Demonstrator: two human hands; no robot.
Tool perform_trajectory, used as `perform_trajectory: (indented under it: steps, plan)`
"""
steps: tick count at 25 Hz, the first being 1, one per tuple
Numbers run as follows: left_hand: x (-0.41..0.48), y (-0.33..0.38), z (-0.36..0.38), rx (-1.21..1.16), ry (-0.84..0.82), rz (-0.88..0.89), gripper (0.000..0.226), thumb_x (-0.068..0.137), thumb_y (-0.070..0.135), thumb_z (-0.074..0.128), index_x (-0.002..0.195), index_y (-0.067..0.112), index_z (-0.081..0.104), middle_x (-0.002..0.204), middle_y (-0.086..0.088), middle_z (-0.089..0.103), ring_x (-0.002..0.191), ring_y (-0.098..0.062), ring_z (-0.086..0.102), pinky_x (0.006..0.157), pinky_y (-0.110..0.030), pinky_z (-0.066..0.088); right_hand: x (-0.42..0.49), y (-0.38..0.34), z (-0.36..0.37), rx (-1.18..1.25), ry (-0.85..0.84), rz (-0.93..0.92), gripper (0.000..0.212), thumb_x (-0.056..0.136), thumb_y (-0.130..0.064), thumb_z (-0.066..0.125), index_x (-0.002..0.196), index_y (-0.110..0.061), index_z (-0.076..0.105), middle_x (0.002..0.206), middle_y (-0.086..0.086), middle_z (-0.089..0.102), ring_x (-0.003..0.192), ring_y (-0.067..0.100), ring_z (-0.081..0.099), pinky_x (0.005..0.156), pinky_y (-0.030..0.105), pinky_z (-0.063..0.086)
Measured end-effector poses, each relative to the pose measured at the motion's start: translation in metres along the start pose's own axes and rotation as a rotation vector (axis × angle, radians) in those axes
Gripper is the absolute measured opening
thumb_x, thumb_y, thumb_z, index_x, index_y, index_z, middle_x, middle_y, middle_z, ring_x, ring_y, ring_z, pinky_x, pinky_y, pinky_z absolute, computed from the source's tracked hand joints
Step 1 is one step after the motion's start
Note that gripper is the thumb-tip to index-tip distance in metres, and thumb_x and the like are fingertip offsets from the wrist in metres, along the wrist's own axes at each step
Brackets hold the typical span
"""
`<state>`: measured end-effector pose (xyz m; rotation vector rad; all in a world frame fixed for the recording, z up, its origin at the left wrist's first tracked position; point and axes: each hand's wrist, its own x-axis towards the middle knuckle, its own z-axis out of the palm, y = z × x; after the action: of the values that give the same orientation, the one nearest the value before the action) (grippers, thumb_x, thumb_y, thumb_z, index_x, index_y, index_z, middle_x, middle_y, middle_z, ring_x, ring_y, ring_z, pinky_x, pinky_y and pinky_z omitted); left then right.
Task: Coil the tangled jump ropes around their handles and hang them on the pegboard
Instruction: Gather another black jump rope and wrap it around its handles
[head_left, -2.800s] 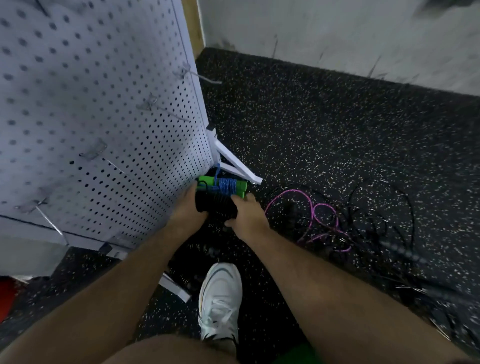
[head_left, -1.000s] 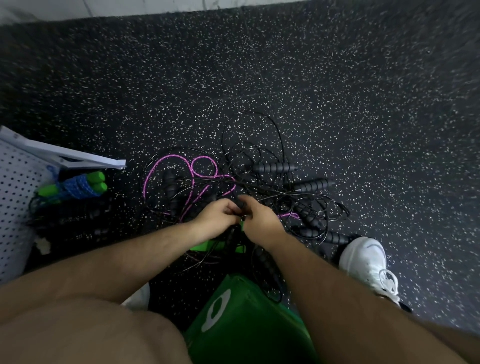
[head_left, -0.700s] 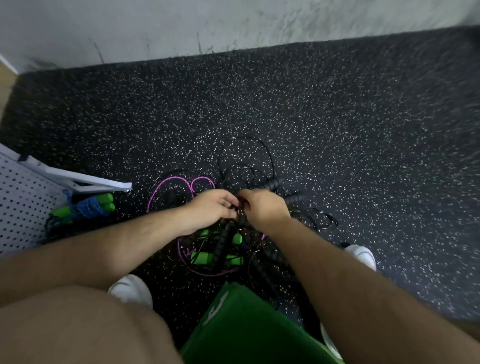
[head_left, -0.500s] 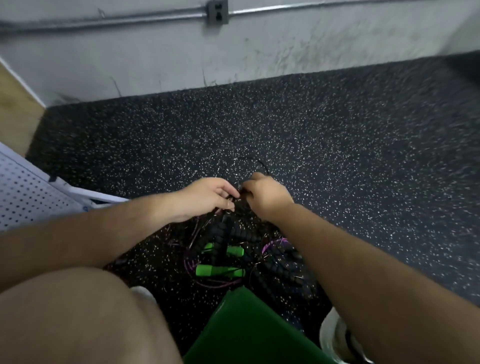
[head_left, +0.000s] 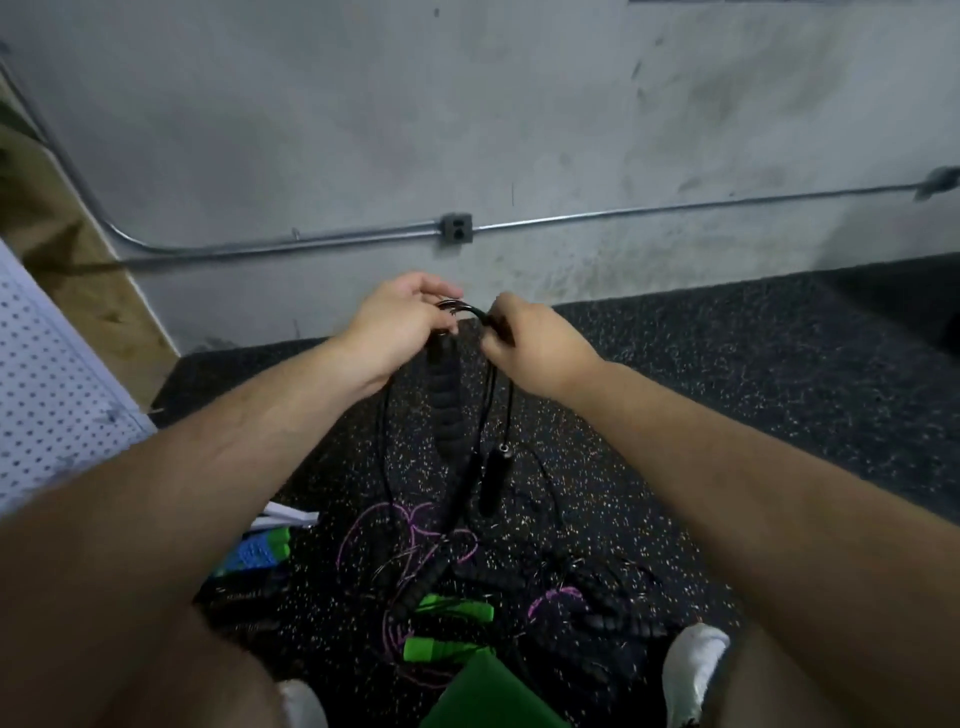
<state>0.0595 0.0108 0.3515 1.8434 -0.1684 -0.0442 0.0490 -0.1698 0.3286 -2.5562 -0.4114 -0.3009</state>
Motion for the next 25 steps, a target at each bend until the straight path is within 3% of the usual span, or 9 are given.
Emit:
perform_trajectory:
  steps: [5,8,10,13,15,17,19,22,25]
  plan:
    - [-0.016,-0.016,-0.002,0.205,-0.031,0.068,0.026,0.096,0.007,0.064,0.097,0.033,0.069,0.09,0.006,0.076,0.092,-0.009,0.072,0.09,-0.026,0.052,-0.01,0.01,-0.009,0.022,-0.18,0.015,0.014,0.098,-0.024,0.059,0.106,-0.013,0.059,0.094,0.002,0.073,0.075,0.017,0.062,0.062,0.029,0.045]
    - [-0.01,-0.034,-0.007,0.327,-0.09,0.018,0.023,0.097,0.011,0.064,0.1,0.033,0.069,0.093,0.008,0.077,0.09,-0.007,0.073,0.095,-0.044,0.056,-0.011,0.017,-0.006,-0.025,-0.251,0.021,0.014,0.099,-0.024,0.06,0.107,-0.013,0.065,0.096,-0.002,0.072,0.081,0.017,0.063,0.069,0.026,0.043]
    - [-0.005,-0.039,-0.004,0.319,-0.107,0.016,0.023,0.099,0.008,0.06,0.104,0.029,0.068,0.095,0.005,0.076,0.085,-0.006,0.074,0.092,-0.045,0.058,-0.008,0.02,-0.004,-0.046,-0.255,0.035,0.015,0.098,-0.026,0.062,0.105,-0.014,0.067,0.098,0.001,0.072,0.085,0.02,0.065,0.07,0.027,0.046]
    - [0.002,-0.037,0.004,0.324,-0.099,0.044,0.026,0.1,0.008,0.058,0.101,0.032,0.068,0.097,0.005,0.076,0.077,-0.004,0.072,0.076,-0.031,0.06,-0.005,0.024,-0.005,-0.1,-0.268,0.068,0.016,0.097,-0.03,0.064,0.102,-0.015,0.066,0.099,0.003,0.07,0.089,0.022,0.064,0.077,0.032,0.051]
    - [0.007,-0.035,0.009,0.345,-0.082,0.082,0.023,0.101,0.012,0.058,0.102,0.033,0.069,0.095,0.01,0.075,0.067,0.002,0.066,0.061,-0.02,0.053,-0.004,0.026,-0.006,-0.122,-0.288,0.078,0.015,0.096,-0.029,0.063,0.098,-0.015,0.064,0.095,0.003,0.07,0.086,0.022,0.063,0.071,0.032,0.05]
    - [0.01,-0.031,0.011,0.374,-0.061,0.149,0.021,0.101,0.016,0.058,0.106,0.033,0.068,0.092,0.012,0.074,0.062,0.004,0.06,0.055,-0.017,0.047,-0.003,0.026,-0.008,-0.099,-0.274,0.092,0.013,0.095,-0.025,0.06,0.098,-0.013,0.06,0.093,0.004,0.071,0.081,0.022,0.065,0.065,0.033,0.049]
    - [0.013,-0.031,0.01,0.44,-0.087,0.162,0.014,0.103,0.023,0.056,0.108,0.03,0.067,0.087,0.008,0.072,0.067,-0.005,0.062,0.06,-0.027,0.05,-0.003,0.025,-0.013,-0.052,-0.215,0.103,0.013,0.095,-0.023,0.058,0.104,-0.013,0.057,0.092,0.004,0.07,0.079,0.021,0.066,0.065,0.036,0.053]
    - [0.014,-0.037,-0.004,0.701,-0.26,0.02,0.029,0.105,0.043,0.045,0.098,0.023,0.065,0.08,0.002,0.068,0.073,-0.014,0.067,0.066,-0.029,0.048,-0.003,0.026,-0.026,-0.09,-0.064,0.132,0.012,0.097,-0.024,0.055,0.105,-0.015,0.055,0.088,0.002,0.066,0.075,0.019,0.063,0.06,0.036,0.054]
    - [0.01,-0.035,-0.009,0.604,-0.222,-0.027,0.037,0.104,0.049,0.041,0.091,0.022,0.064,0.075,0.0,0.061,0.072,-0.016,0.064,0.073,-0.034,0.05,-0.007,0.023,-0.028,-0.051,-0.098,0.222,0.012,0.096,-0.025,0.058,0.102,-0.016,0.053,0.086,0.001,0.064,0.073,0.016,0.062,0.054,0.03,0.045]
